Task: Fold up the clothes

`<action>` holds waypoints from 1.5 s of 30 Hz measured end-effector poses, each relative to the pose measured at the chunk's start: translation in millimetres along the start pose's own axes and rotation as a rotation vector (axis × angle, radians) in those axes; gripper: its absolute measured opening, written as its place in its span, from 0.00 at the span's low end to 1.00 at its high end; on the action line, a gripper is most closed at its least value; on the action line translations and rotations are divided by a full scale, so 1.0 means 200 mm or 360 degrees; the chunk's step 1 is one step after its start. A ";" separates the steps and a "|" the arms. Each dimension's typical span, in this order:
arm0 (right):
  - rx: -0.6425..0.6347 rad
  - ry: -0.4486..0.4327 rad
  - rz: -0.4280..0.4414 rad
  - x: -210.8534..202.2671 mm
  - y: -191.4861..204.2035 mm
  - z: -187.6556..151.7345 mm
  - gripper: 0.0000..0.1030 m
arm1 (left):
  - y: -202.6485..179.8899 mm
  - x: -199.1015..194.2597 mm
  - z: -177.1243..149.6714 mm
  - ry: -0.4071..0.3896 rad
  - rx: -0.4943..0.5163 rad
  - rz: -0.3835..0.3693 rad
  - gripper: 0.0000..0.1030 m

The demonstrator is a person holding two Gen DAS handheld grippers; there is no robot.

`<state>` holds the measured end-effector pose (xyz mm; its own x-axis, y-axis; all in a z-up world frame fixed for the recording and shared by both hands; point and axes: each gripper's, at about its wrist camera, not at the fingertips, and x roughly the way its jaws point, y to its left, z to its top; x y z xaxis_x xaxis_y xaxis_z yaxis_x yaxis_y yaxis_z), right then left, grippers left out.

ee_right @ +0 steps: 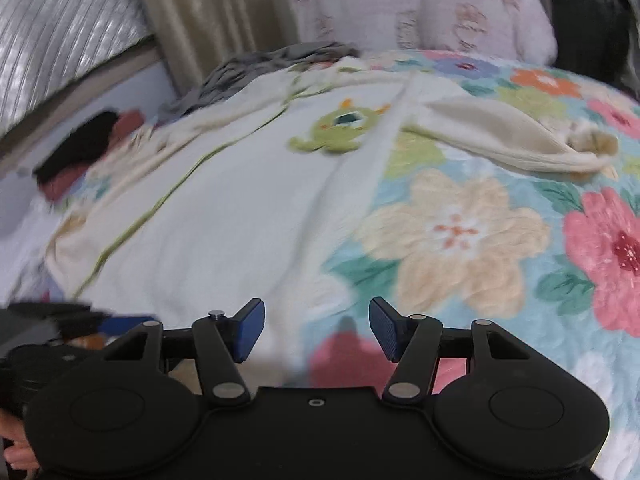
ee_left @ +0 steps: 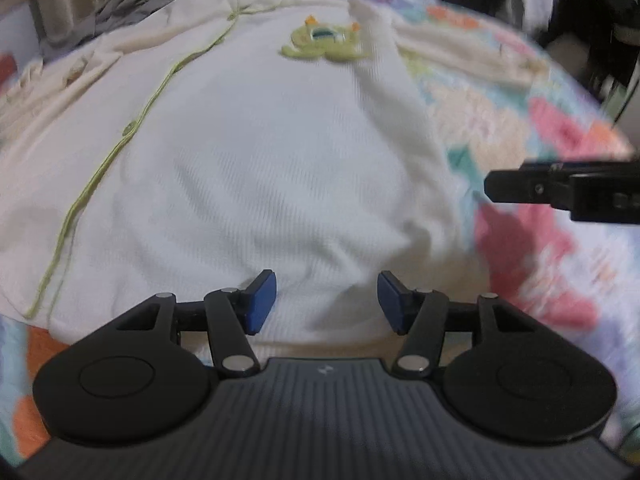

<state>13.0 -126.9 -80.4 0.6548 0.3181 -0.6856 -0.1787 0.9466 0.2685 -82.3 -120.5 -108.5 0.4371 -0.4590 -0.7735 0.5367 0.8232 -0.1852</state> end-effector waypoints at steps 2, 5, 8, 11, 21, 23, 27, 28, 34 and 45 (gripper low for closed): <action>0.0057 -0.0020 0.0005 0.01 -0.10 0.08 0.62 | 0.05 -0.05 0.05 -0.0090 -0.0107 -0.0039 0.54; 0.0167 -0.0014 0.0099 0.04 -0.27 0.22 0.62 | 0.11 -0.12 0.10 -0.0221 -0.0160 -0.0013 0.56; 0.0303 0.0003 0.0153 0.07 -0.45 0.36 0.62 | 0.16 -0.12 0.14 -0.0269 -0.0196 -0.0001 0.56; 0.0435 0.0022 0.0112 0.12 -0.62 0.47 0.62 | 0.16 -0.05 0.21 -0.0227 -0.0229 -0.0012 0.56; 0.0506 -0.0013 -0.0003 0.38 -0.78 0.45 0.62 | -0.20 0.39 0.60 -0.0001 -0.0010 0.0047 0.57; 0.0571 -0.0152 -0.0151 0.37 -0.87 0.43 0.62 | -0.29 0.49 0.66 0.0019 0.0093 0.0077 0.60; 0.0791 -0.0366 -0.0262 0.35 -1.03 0.34 0.62 | -0.43 0.69 0.75 0.0112 0.0178 0.0072 0.61; 0.0863 -0.0382 -0.0263 0.35 -1.06 0.31 0.62 | -0.46 0.72 0.76 0.0117 0.0209 0.0074 0.61; 0.0951 -0.0335 -0.0256 0.37 -1.19 0.39 0.62 | -0.48 0.85 0.81 0.0064 0.0363 0.0155 0.48; 0.0033 -0.0322 -0.0805 0.33 -1.10 0.87 0.09 | -0.24 0.82 0.94 0.0061 0.0021 -0.0167 0.05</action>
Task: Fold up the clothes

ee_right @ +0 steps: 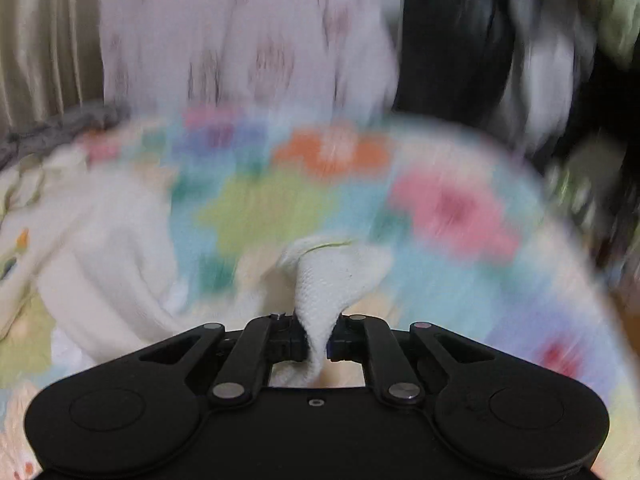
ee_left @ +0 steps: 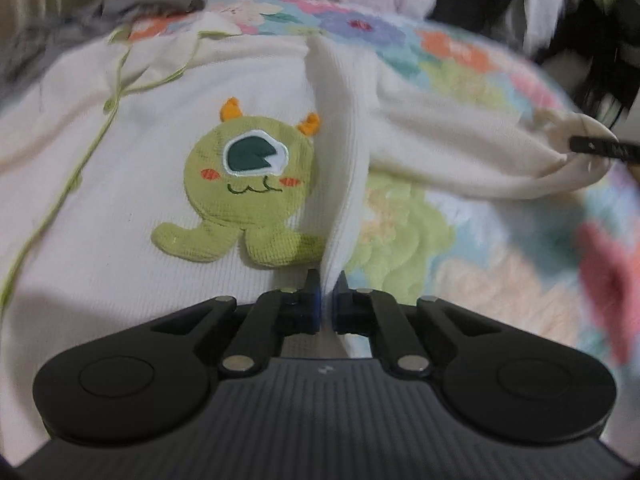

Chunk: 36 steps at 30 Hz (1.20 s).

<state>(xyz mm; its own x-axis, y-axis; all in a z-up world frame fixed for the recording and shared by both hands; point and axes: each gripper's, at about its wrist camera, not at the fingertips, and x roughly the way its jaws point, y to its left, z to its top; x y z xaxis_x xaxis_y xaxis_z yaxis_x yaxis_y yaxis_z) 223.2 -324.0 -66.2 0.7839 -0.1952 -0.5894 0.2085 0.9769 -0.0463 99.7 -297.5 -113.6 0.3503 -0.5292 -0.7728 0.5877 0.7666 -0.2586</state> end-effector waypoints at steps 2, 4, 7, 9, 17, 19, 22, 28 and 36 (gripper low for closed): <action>0.0129 -0.0167 -0.0140 -0.11 -0.18 0.05 0.09 | 0.04 -0.03 0.02 -0.0004 -0.0105 -0.0093 0.05; 0.0299 -0.0151 -0.0120 -0.09 -0.37 0.01 0.09 | 0.01 -0.02 0.01 0.0031 -0.0073 -0.0136 0.05; 0.0503 0.0003 -0.0051 0.03 -0.54 -0.08 0.09 | -0.07 0.06 -0.02 0.0090 -0.0008 -0.0093 0.05; 0.0513 0.0108 -0.0075 0.12 -0.54 -0.16 0.09 | -0.10 0.11 -0.04 0.0114 0.0008 -0.0046 0.05; 0.0425 -0.0079 -0.0227 0.05 -0.53 -0.07 0.07 | -0.06 0.05 -0.01 0.0122 -0.0171 -0.0180 0.05; 0.0402 -0.0029 -0.0295 0.10 -0.53 -0.06 0.07 | -0.07 0.05 -0.04 0.0133 -0.0203 -0.0214 0.05; 0.0459 0.0109 -0.0462 0.19 -0.57 -0.13 0.26 | -0.11 0.08 -0.09 0.0160 -0.0168 -0.0178 0.05; 0.0637 0.0145 -0.0571 0.16 -0.71 -0.27 0.30 | -0.07 0.09 -0.10 0.0167 -0.0249 -0.0218 0.05; 0.0867 0.0237 -0.0807 0.06 -0.79 -0.27 0.28 | -0.10 0.10 -0.09 0.0169 -0.0221 -0.0200 0.06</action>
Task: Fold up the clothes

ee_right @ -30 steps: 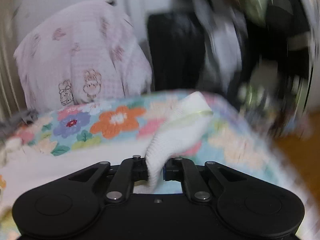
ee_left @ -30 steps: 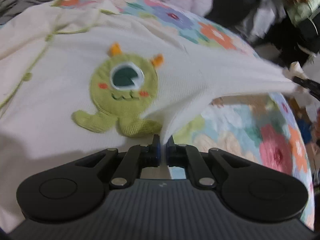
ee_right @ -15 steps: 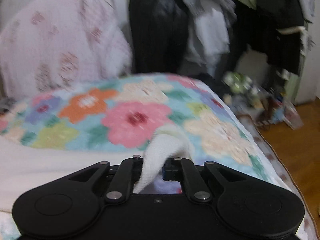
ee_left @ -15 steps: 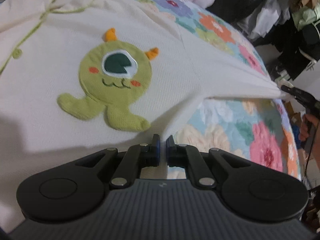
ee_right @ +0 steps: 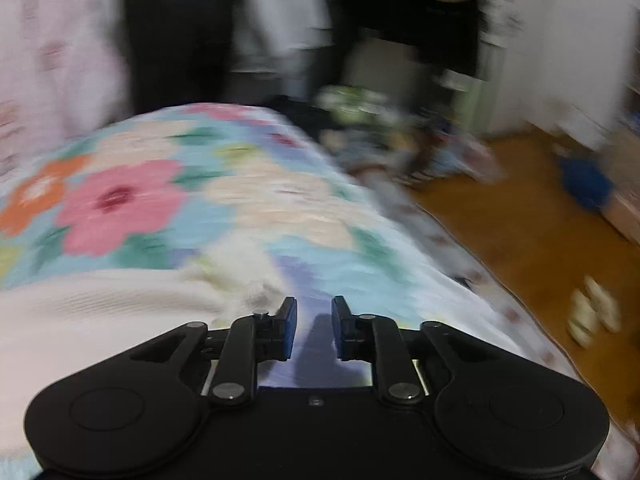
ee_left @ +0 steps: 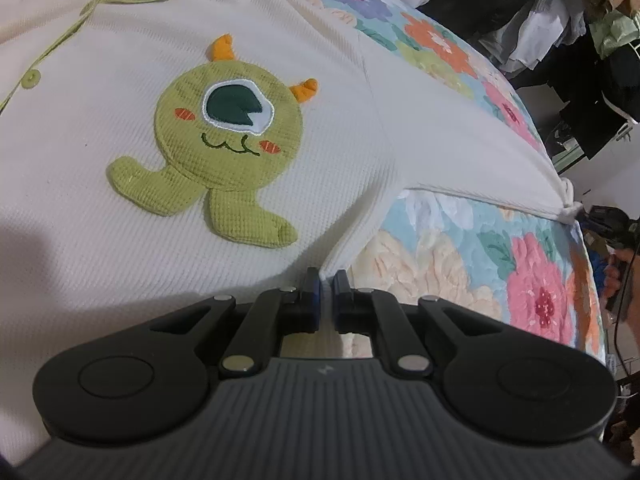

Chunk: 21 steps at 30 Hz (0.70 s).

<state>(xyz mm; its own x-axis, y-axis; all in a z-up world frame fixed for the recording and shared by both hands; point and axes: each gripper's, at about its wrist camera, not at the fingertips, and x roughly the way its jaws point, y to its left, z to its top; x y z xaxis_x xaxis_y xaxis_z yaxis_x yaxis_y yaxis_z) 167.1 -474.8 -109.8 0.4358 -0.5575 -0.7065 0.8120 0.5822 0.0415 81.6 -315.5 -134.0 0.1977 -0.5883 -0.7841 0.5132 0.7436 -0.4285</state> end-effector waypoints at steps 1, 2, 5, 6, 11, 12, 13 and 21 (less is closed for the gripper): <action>0.0097 0.0025 0.0122 -0.01 -0.03 0.00 0.27 | 0.00 0.00 0.00 0.0003 0.0004 0.0005 0.06; 0.0194 0.0050 0.0244 -0.02 -0.07 0.00 0.36 | -0.01 0.00 0.00 0.0005 0.0008 0.0010 0.06; 0.0405 0.0120 0.0450 -0.02 -0.13 -0.01 0.57 | -0.01 0.00 0.01 0.0018 0.0018 0.0021 0.06; 0.0418 0.0141 0.0435 0.01 -0.13 -0.01 0.64 | -0.01 0.00 0.01 0.0021 0.0019 0.0022 0.06; 0.0386 0.0185 0.0419 0.15 -0.06 0.04 0.67 | -0.01 0.00 0.01 0.0022 0.0010 0.0022 0.06; 0.0336 0.0177 0.0427 0.17 -0.04 0.05 0.20 | -0.01 0.00 0.01 0.0019 0.0005 0.0020 0.06; 0.0218 0.0155 0.0433 0.15 0.01 0.07 0.11 | -0.01 -0.01 0.01 0.0015 0.0001 0.0024 0.07; -0.0097 -0.0078 0.0278 0.01 -0.09 0.10 0.08 | -0.06 0.01 -0.02 -0.0022 0.0077 0.0105 0.07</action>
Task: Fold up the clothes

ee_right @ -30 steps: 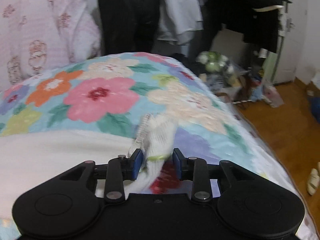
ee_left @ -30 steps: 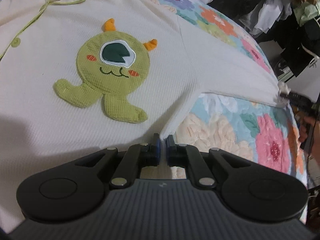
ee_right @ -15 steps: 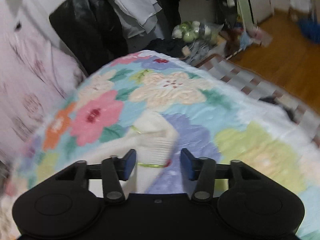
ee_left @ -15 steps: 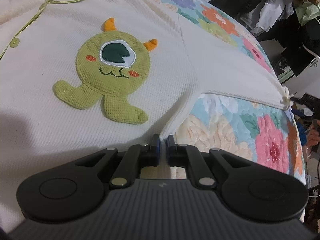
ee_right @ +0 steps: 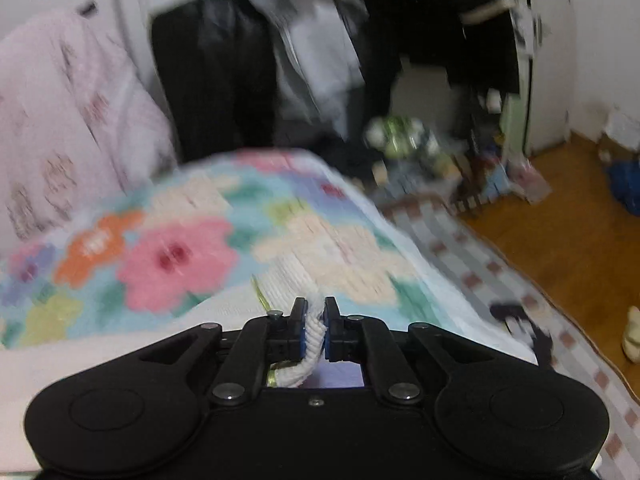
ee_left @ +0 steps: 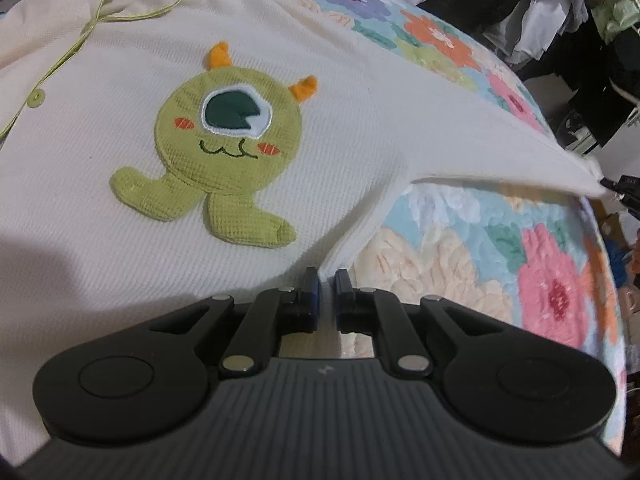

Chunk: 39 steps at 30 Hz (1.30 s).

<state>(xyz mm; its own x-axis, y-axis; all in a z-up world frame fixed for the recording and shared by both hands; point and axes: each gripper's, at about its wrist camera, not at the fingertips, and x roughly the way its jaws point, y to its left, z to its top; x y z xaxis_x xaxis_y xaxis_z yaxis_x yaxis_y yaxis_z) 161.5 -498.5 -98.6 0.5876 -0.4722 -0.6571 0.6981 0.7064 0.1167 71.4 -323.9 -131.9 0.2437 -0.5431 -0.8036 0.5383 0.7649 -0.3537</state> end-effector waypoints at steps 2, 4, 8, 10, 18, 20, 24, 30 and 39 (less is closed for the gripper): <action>-0.0081 0.0085 -0.0066 0.07 0.02 -0.04 0.10 | 0.00 -0.01 0.00 -0.0003 0.0000 0.0003 0.08; -0.0153 0.0065 -0.0254 0.08 0.06 -0.07 0.27 | 0.01 -0.04 0.01 0.0013 -0.0005 -0.0008 0.10; -0.0023 0.0009 -0.0459 -0.04 0.14 -0.05 0.46 | 0.08 -0.20 0.03 -0.0052 0.0038 0.0019 0.41; -0.0033 -0.0055 -0.0324 -0.13 0.22 -0.03 0.46 | 0.14 -0.30 0.04 -0.0125 0.0067 0.0104 0.43; -0.0651 0.0117 0.0451 -0.40 1.04 0.11 0.47 | 0.62 -0.67 0.07 -0.0208 0.0064 0.0515 0.45; -0.0883 0.0219 0.0647 -0.52 1.31 0.13 0.47 | 0.77 -0.78 0.04 -0.0219 0.0097 0.0639 0.50; -0.1288 0.0444 0.0961 -0.79 1.82 0.09 0.49 | 1.14 -0.97 -0.05 -0.0245 -0.0109 0.0783 0.51; -0.2051 0.0403 0.0702 -0.78 2.42 -0.06 0.51 | 1.76 -1.13 -0.05 -0.0387 -0.0680 0.0591 0.51; -0.1913 0.0557 0.0999 -0.41 2.52 -0.29 0.52 | 2.38 -0.97 0.14 -0.0524 -0.1018 0.0706 0.52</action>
<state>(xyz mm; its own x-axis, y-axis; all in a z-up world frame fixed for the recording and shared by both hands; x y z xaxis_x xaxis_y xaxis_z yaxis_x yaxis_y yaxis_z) 442.6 -73.5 -29.1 0.4114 0.1157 -0.9041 -0.5179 0.8459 -0.1274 303.2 134.9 -130.2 0.6009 -0.1432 -0.7864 -0.1990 0.9261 -0.3207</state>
